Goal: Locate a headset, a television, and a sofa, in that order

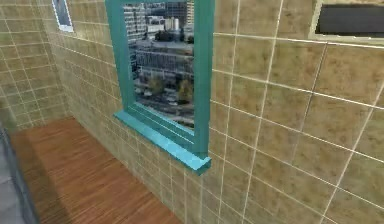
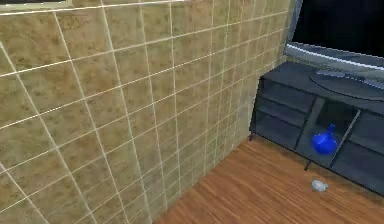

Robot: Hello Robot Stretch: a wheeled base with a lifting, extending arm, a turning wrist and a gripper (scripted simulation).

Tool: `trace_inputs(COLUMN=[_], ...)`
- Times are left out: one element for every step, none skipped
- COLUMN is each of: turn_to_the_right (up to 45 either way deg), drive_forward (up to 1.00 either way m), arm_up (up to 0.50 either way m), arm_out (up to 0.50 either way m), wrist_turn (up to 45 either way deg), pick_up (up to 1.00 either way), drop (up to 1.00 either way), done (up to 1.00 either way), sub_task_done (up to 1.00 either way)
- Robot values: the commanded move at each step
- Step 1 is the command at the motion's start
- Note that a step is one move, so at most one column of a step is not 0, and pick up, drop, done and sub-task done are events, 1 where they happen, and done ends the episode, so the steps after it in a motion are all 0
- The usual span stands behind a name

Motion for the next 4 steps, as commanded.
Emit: trace_inputs(turn_to_the_right=[-27.0,0.0,-12.0,0.0], drive_forward=[0.0,0.5,0.0,0.8], arm_up=[0.0,0.0,0.0,0.0], arm_out=[0.0,0.0,0.0,0.0], wrist_turn=[0.0,0.0,0.0,0.0], pick_up=[0.0,0.0,0.0,0.0], drop=[0.0,0.0,0.0,0.0], done=[0.0,0.0,0.0,0.0], sub_task_done=[0.0,0.0,0.0,0.0])
